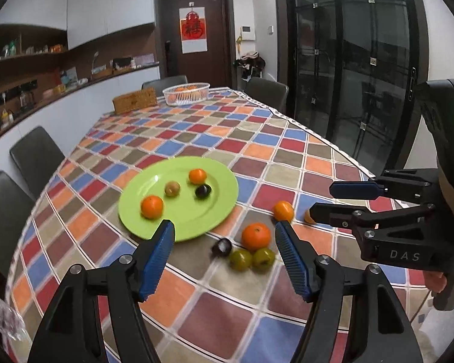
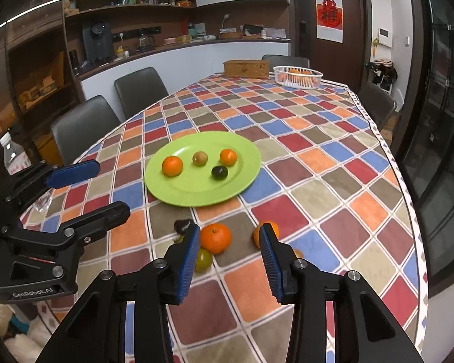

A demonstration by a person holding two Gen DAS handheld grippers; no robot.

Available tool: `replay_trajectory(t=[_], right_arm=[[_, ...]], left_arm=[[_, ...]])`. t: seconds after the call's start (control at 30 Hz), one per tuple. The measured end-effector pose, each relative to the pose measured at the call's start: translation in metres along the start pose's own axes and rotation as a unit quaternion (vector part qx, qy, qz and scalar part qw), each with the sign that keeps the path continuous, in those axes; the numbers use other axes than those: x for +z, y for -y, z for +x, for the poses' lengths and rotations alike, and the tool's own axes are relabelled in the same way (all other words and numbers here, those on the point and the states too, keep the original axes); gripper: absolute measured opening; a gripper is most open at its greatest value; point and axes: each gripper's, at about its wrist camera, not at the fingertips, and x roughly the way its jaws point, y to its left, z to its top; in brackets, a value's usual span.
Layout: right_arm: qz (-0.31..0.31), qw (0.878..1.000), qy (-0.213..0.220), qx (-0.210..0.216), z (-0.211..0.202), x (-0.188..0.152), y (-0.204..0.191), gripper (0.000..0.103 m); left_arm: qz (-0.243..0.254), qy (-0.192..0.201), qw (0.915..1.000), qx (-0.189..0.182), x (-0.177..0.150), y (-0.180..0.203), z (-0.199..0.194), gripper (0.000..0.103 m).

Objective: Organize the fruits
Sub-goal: 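Withdraw both grippers from the plate and move toward the remaining fruits, then grasp a green tomato with the left gripper while the right gripper grasps another brown kiwi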

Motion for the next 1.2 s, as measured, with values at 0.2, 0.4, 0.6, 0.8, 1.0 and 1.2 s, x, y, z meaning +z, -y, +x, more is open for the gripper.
replay_trajectory(t=[0.2, 0.4, 0.6, 0.8, 1.0, 1.2], right_arm=[[0.002, 1.0, -0.014, -0.001, 0.005, -0.013, 0.017, 0.041], [0.0, 0.999, -0.034, -0.014, 0.016, -0.025, 0.036, 0.041], [0.003, 0.998, -0.054, -0.018, 0.033, -0.034, 0.051, 0.041], [0.025, 0.997, -0.069, -0.002, 0.051, -0.04, 0.061, 0.041], [0.037, 0.997, -0.07, 0.008, 0.059, -0.041, 0.065, 0.041], [0.052, 0.996, -0.073, 0.012, 0.068, -0.039, 0.074, 0.041]], left_arm=[[-0.023, -0.015, 0.9996, -0.007, -0.013, 0.017, 0.011, 0.068], [-0.04, -0.022, 0.9989, -0.014, -0.022, 0.029, 0.028, 0.068], [-0.049, -0.052, 0.9971, -0.026, -0.033, 0.033, 0.053, 0.06], [-0.048, -0.074, 0.9956, -0.031, -0.038, 0.034, 0.07, 0.051], [-0.049, -0.088, 0.9941, -0.039, -0.037, 0.038, 0.081, 0.043], [-0.047, -0.1, 0.9933, -0.034, -0.037, 0.042, 0.09, 0.04]])
